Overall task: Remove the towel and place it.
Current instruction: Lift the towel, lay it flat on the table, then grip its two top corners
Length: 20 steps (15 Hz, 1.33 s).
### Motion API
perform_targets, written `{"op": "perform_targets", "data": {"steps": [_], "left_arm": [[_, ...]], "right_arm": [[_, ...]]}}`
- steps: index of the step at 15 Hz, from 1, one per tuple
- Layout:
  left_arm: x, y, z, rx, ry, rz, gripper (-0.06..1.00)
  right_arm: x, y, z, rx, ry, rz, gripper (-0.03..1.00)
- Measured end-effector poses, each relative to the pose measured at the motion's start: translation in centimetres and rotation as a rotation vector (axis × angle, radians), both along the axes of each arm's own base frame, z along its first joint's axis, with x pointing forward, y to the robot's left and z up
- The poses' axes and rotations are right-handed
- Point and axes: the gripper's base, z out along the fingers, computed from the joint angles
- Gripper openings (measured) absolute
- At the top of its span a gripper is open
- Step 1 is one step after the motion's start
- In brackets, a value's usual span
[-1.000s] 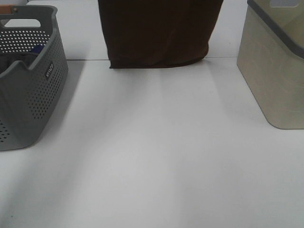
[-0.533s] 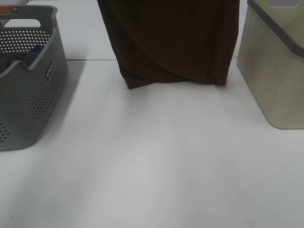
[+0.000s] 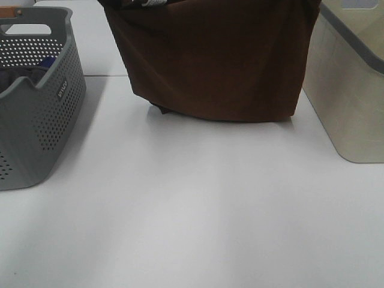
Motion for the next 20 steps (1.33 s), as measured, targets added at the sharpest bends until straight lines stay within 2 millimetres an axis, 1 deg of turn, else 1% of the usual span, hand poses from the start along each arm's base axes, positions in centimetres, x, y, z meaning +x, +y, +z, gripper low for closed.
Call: {"op": "perform_targets", "data": {"steps": [1,2,4,5,6,7,8,9,12,16,18,20], "left_arm": [[0.0,0.0,0.0,0.0,0.0,0.0,0.0],[-0.8,0.3,0.0,-0.004,0.025,-0.003,0.0],[-3.0,1.1,-1.4,0.004,0.119,-0.006,0.0],[-4.7,1.7,-2.8,0.008,0.194,-0.005,0.0],[-5.4,1.9,-3.3,0.006,0.223,0.002,0.0],[-6.5,2.2,-4.4,-0.001,0.278,0.016,0.0],[-8.4,2.7,-6.2,-0.015,0.373,0.035,0.0],[-9.8,2.9,-7.1,-0.015,0.417,0.034,0.0],[-14.0,2.7,-9.3,0.023,0.506,0.022,0.0],[-19.0,1.9,-11.2,0.065,0.566,-0.002,0.0],[-21.0,1.6,-11.8,0.081,0.588,0.009,0.0],[-22.5,1.0,-12.4,0.108,0.606,-0.014,0.0]], "right_arm": [[0.0,0.0,0.0,0.0,0.0,0.0,0.0],[-0.2,0.0,-0.7,0.002,0.031,-0.013,0.0],[-1.3,-0.2,-2.2,-0.003,0.101,-0.027,0.0],[-2.9,-0.4,-3.6,-0.003,0.164,-0.026,0.0],[-3.5,-0.5,-3.9,0.0,0.179,-0.026,0.0],[-5.0,-0.7,-4.9,0.0,0.225,-0.026,0.0],[-6.8,-0.9,-6.4,-0.004,0.289,-0.017,0.0],[-8.0,-1.0,-7.2,-0.006,0.321,-0.01,0.0],[-10.4,-1.1,-8.9,0.02,0.397,-0.01,0.0],[-13.7,-1.6,-11.4,0.014,0.501,-0.015,0.0],[-15.6,-1.9,-12.9,0.011,0.558,-0.02,0.0],[-17.4,-2.3,-14.0,0.001,0.604,-0.026,0.0]]}}
